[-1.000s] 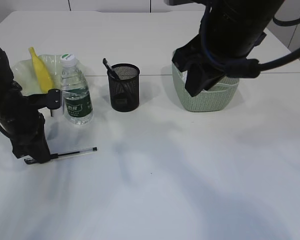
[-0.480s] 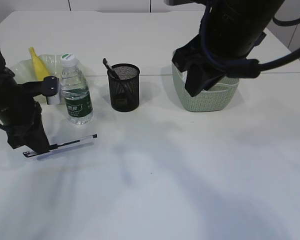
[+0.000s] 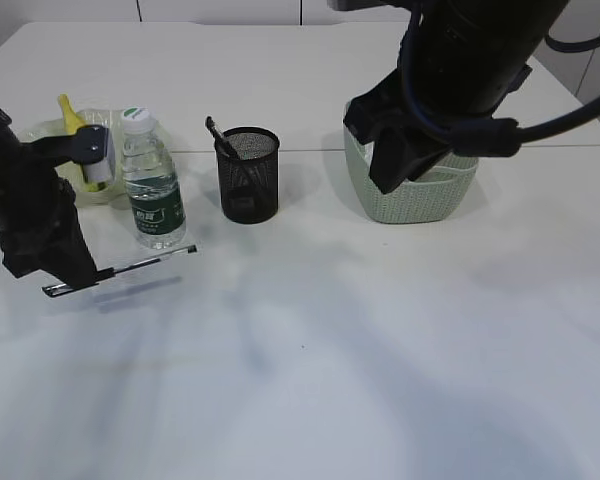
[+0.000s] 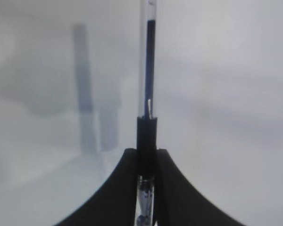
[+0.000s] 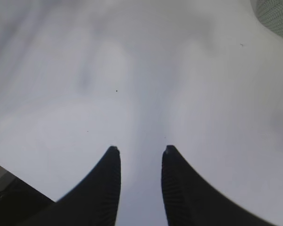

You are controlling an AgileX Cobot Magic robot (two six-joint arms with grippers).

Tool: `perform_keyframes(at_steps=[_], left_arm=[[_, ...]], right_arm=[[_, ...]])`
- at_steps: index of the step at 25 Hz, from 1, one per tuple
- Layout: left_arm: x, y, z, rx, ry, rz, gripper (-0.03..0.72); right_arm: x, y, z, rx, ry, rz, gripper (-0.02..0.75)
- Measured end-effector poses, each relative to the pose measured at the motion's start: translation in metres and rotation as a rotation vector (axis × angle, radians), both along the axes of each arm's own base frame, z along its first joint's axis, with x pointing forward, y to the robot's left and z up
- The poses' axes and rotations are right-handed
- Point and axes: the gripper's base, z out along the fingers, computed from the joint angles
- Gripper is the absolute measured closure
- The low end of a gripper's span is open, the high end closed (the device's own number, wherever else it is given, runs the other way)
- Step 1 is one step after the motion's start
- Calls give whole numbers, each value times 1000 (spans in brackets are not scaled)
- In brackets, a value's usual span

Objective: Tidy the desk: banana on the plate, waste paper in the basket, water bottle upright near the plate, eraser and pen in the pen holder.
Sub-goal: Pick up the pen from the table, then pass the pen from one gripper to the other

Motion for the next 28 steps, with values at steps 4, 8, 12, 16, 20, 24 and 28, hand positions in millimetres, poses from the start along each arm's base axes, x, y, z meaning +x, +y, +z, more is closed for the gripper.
perform_keyframes(at_steps=[4, 8, 12, 16, 20, 24, 28], left_arm=[[-6, -3, 21, -48, -23, 12, 648], [-14, -5, 43, -86, -51, 15, 648], [-22, -6, 63, -104, -85, 9, 648], [-29, -7, 80, -140, -108, 11, 648], [-35, -9, 92, -171, -126, 14, 648], [-41, -10, 102, -197, -139, 14, 648], [-43, -13, 109, -230, -149, 21, 648]], right_arm=[[0, 0, -1, -7, 0, 18, 508], [-5, -2, -13, -31, 36, 35, 508], [-22, -15, -37, -79, 116, 50, 508], [-42, -39, -49, -47, 119, 7, 508], [-55, -60, -53, 69, 71, -72, 508], [-65, -56, -55, 270, 48, -79, 508], [-63, -38, -54, 539, 17, -85, 508]])
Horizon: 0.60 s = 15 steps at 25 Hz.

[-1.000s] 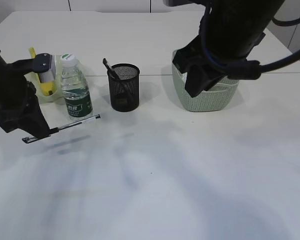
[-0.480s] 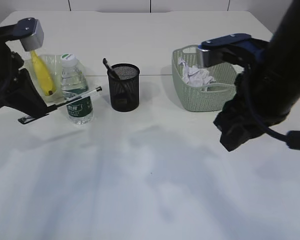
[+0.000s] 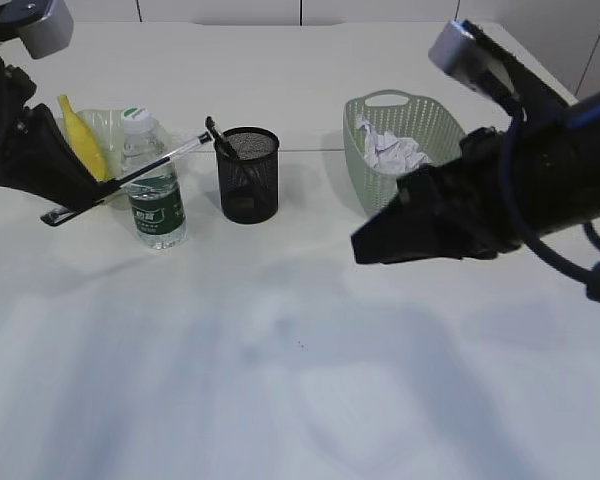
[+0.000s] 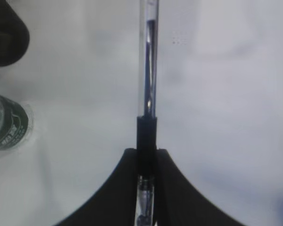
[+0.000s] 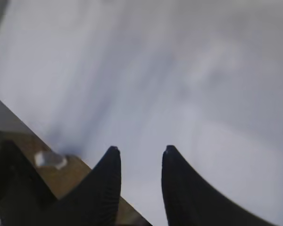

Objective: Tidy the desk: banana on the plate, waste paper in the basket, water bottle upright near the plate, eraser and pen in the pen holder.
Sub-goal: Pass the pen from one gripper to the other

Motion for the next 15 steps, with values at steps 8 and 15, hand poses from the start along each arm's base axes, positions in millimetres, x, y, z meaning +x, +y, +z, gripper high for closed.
perform_keyframes(at_steps=[8, 15], left_arm=[[-5, -15, 3, -27, 0, -32, 648], [-7, -31, 3, -33, -24, -65, 648]], right_arm=[[33, 27, -14, 375, 6, -73, 508], [54, 44, -47, 568, 109, -69, 508]])
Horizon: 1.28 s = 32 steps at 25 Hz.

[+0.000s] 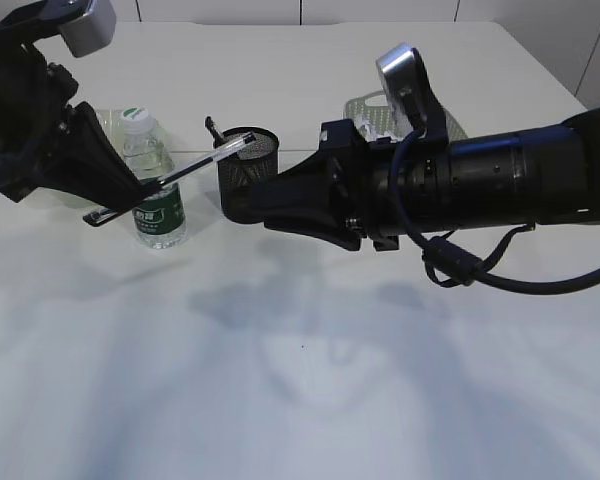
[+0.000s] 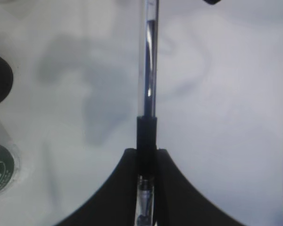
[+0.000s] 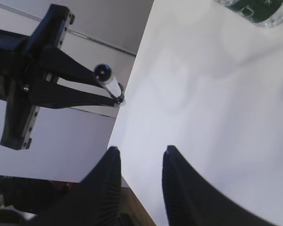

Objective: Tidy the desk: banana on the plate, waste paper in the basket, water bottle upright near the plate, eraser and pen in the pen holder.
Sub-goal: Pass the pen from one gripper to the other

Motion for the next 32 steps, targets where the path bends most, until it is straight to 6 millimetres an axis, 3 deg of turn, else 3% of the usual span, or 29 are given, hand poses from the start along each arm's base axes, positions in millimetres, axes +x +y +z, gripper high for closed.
perform_keyframes(at_steps=[4, 18, 32], left_arm=[[0, 0, 0, -2, 0, 1, 648], [0, -6, 5, -86, 10, 26, 648], [3, -11, 10, -170, 8, 63, 649]], right_arm=[[1, 2, -8, 3, -31, 39, 508], [1, 4, -8, -25, -144, 72, 508], [8, 10, 16, 33, -254, 120, 508]])
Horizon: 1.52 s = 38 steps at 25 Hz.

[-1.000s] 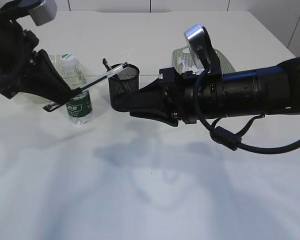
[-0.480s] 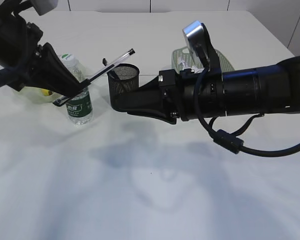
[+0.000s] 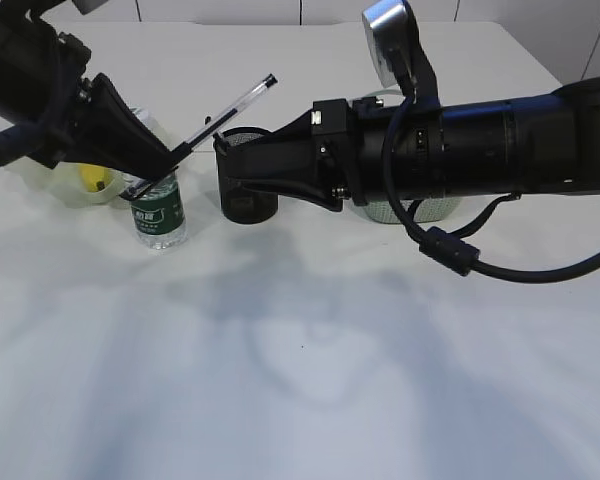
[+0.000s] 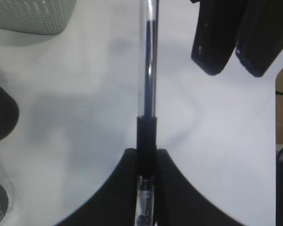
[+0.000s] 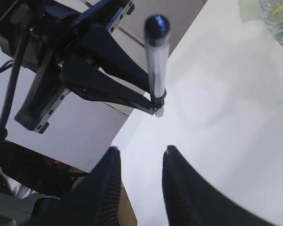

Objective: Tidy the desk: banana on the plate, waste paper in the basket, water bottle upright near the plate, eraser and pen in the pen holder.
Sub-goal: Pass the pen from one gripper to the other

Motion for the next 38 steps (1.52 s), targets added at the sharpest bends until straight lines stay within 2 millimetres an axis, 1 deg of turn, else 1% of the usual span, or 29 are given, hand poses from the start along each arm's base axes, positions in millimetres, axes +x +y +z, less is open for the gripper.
perform_keyframes(at_steps=[5, 10, 21, 38], left_arm=[[1, -4, 5, -72, 6, 21, 649], [2, -5, 6, -88, 2, 30, 649], [2, -5, 6, -90, 0, 30, 649], [1, -6, 7, -101, 7, 28, 649]], right_arm=[[0, 0, 0, -5, -19, 3, 508], [1, 0, 0, -7, -36, 6, 508], [13, 4, 24, 9, -139, -8, 506], [17, 3, 23, -21, -147, -48, 499]])
